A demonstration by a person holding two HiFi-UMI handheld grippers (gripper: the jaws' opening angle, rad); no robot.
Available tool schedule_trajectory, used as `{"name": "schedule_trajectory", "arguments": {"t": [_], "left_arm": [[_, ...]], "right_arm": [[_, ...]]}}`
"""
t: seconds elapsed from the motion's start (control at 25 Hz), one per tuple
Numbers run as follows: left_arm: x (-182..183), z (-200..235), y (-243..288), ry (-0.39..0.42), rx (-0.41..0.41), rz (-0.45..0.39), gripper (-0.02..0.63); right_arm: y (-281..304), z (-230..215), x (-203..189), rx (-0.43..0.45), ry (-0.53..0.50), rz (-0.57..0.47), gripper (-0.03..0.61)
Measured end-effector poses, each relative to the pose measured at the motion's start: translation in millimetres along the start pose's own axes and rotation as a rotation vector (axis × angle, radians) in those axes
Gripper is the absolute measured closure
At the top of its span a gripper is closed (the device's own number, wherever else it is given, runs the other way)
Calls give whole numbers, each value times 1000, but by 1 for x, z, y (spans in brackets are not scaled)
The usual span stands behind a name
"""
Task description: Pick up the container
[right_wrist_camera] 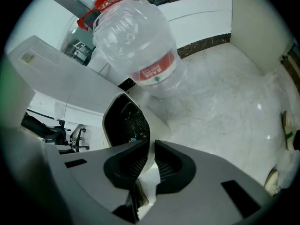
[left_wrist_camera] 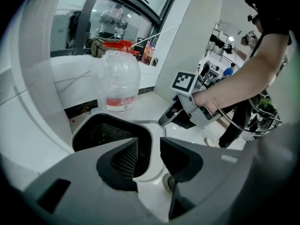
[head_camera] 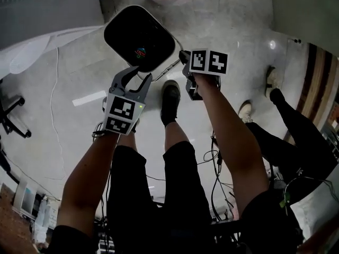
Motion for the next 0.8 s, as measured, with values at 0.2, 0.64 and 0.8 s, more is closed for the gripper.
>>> {"name": "schedule_trajectory", "arguments": {"t": [0.2,0.64,0.8], "left_arm": [[-2,-4,-2,23,-25,27,456],[-10,-29,23,239,-21,113,437],[-12,-28,43,315,49,166,436]], "right_arm": [[-9,21,13,-1,5,26,535],[-18,60,43,-22,46,-4,535],[-21,72,51,1,43,-22,535]]}}
Point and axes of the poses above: the fingertips, and each gripper's own axes: y forward along the fingers, z to its left, x out of its top, the point moved 3 cm from there along -y, backward along the fingers, and after that the axes turned 12 degrees about x, right-handed, at the moved point
